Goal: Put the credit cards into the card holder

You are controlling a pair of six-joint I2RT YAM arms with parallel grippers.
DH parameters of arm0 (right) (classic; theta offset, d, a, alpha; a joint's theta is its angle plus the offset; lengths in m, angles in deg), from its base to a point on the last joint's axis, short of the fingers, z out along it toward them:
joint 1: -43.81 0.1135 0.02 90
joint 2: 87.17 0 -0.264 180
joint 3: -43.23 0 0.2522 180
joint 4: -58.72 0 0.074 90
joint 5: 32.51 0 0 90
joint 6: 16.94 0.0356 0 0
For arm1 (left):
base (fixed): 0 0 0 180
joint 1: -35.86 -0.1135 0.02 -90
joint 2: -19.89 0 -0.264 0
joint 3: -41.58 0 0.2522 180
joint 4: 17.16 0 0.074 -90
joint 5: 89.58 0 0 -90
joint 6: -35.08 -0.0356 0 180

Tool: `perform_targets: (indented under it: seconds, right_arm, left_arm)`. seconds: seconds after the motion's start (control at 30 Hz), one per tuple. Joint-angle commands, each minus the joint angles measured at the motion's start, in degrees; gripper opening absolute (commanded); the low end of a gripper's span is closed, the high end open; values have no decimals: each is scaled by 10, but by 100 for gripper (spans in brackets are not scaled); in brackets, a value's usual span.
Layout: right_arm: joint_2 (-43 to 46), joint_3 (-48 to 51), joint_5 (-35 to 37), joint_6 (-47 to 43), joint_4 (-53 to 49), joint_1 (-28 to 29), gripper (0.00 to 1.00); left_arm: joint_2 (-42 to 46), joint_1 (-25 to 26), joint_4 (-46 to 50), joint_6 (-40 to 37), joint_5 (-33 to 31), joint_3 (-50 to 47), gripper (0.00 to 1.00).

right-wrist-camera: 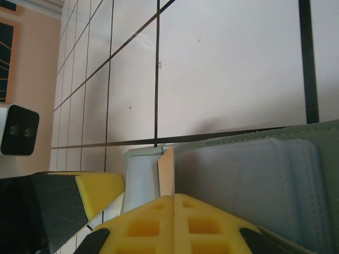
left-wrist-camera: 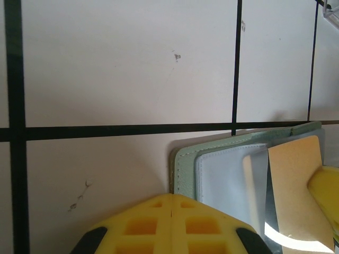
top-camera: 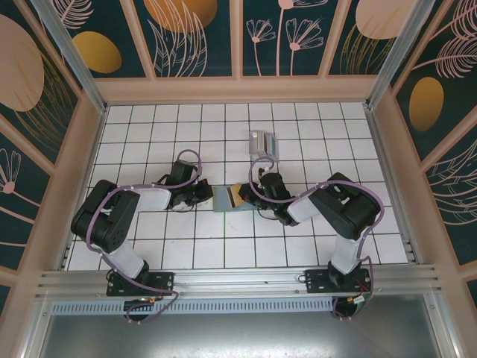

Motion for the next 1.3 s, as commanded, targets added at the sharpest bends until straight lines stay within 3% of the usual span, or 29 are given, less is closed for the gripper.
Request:
perform_targets:
  seconds: [0.0, 0.27, 0.67, 0.8, 0.97, 1.27]
  right_arm:
    - [0, 7, 34, 8, -5, 4, 0]
    - [-14, -10, 55, 17, 10, 39, 0]
    - [-8, -29, 130, 70, -65, 73, 0]
    - [-6, -42, 122, 58, -88, 76, 19]
    - [24, -60, 116, 25, -164, 73, 33]
    - [43, -79, 104, -3, -259, 72, 36]
  left_arm:
    - [-10, 1, 31, -11, -19, -2, 0]
    - [-9, 1, 17, -3, -17, -12, 0]
    - [-3, 1, 5, 17, -14, -16, 0]
    - [-6, 1, 15, 10, -20, -9, 0]
    - [-14, 1, 15, 9, -17, -6, 0]
    - [-16, 1, 28, -1, -18, 5, 0]
